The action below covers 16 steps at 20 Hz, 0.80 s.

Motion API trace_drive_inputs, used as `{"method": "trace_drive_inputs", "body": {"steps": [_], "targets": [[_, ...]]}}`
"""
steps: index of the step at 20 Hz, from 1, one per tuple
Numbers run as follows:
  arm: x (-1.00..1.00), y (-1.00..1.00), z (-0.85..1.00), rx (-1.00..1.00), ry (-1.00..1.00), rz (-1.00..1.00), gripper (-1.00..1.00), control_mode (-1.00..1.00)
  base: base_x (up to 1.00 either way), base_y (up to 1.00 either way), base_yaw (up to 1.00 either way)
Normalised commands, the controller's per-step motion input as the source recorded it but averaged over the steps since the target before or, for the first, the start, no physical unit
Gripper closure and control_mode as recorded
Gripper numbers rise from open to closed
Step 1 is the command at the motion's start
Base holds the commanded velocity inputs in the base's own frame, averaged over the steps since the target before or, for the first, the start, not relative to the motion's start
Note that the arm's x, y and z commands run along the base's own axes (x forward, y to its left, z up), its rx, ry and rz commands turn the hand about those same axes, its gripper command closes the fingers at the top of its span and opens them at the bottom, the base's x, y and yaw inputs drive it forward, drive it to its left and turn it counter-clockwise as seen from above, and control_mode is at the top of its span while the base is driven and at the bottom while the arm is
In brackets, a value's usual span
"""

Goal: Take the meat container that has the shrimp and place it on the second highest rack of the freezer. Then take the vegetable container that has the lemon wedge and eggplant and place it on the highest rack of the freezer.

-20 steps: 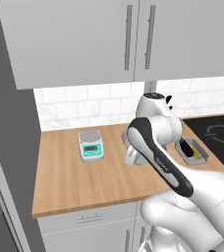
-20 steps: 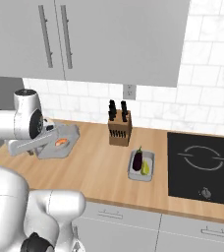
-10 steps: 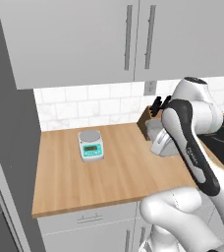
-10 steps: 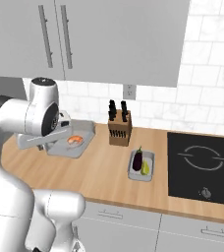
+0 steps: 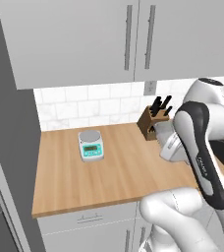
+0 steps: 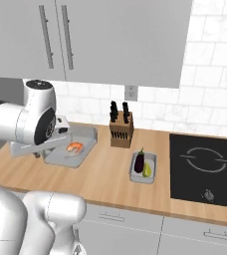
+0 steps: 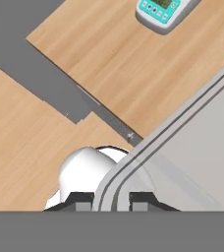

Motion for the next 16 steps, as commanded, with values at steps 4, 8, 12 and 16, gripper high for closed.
{"method": "trace_drive_inputs", "body": {"steps": [4, 8, 12, 16], "targets": [[-0.2, 0.0, 0.32, 0.0, -0.01, 0.02, 1.0, -1.0, 0.0, 0.0, 0.0], [-0.06, 0.0, 0.41, 0.0, 0.0, 0.0, 1.0, -1.0, 0.0, 0.0, 0.0], [-0.01, 0.0, 0.25, 0.0, 0.0, 0.01, 1.0, -1.0, 0.0, 0.0, 0.0], [0.0, 0.0, 0.12, 0.0, 0.0, 0.0, 1.0, -1.0, 0.0, 0.0, 0.0]]}}
